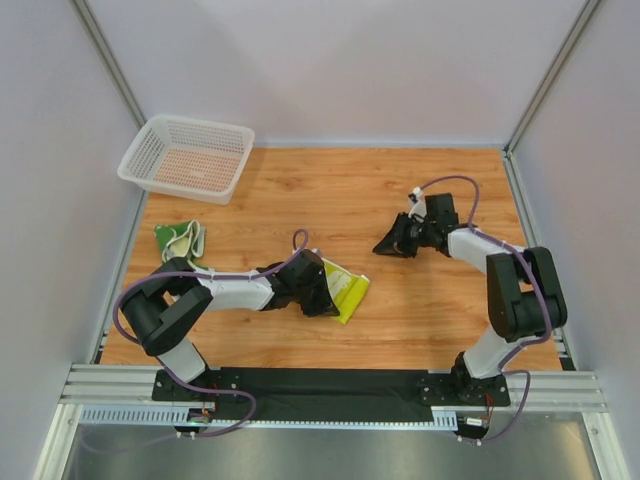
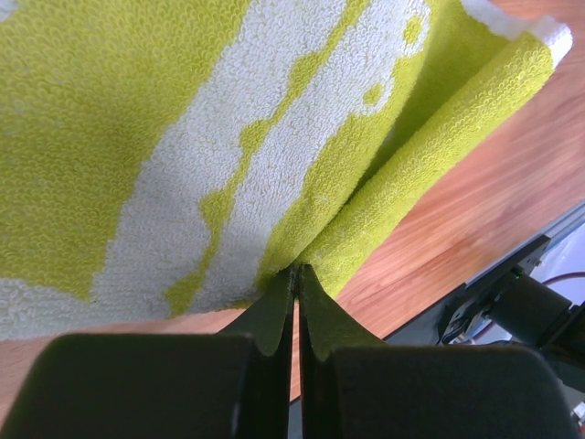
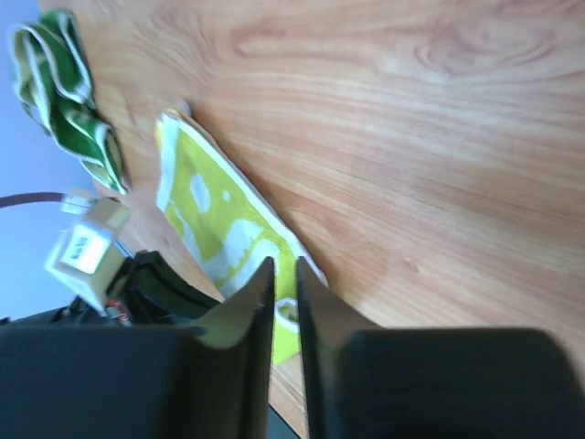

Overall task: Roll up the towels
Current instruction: Roll the towel

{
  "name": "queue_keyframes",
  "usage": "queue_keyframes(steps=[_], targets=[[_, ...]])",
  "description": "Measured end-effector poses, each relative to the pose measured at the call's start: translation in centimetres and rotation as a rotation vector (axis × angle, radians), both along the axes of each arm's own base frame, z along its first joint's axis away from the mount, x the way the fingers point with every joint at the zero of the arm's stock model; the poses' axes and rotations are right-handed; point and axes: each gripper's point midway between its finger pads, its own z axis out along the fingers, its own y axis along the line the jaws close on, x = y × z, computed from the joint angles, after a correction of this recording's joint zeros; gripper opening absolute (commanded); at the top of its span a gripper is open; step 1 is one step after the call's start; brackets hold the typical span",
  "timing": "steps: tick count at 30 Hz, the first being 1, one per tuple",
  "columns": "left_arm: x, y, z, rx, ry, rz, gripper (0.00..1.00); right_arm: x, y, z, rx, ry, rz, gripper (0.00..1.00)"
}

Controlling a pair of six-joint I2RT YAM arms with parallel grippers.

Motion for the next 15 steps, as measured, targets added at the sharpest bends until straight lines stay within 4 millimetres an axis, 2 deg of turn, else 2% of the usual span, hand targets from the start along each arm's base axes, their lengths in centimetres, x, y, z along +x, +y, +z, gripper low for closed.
queue_keyframes(steps=[1, 4, 6, 9, 12, 15], targets=[[0.0, 0.0, 0.0, 0.000, 0.000, 0.000, 0.00, 0.3, -0.5, 0.9, 0.000, -0.023, -0.019, 0.31], [0.0, 0.0, 0.0, 0.004, 0.002, 0.000, 0.00, 0.9, -1.7, 3.4, 0.008, -0.087, -0.059, 0.45], [0.0, 0.1, 0.0, 0.008, 0.005, 0.000, 0.00, 0.3, -1.8, 3.9, 0.023, -0.105, -0.067, 0.52], [0.0, 0.1, 0.0, 0.013, 0.007, 0.001, 0.00, -2.4, -1.7, 2.6, 0.054, -0.065, -0.057, 0.54], [0.0, 0.1, 0.0, 0.013, 0.008, 0.001, 0.00, -5.4, -1.6, 0.1, 0.078, 0.031, -0.048, 0.53], [0.0, 0.1, 0.0, 0.013, 0.008, 0.001, 0.00, -7.4, -1.4, -1.3, 0.101, 0.086, -0.040, 0.53]])
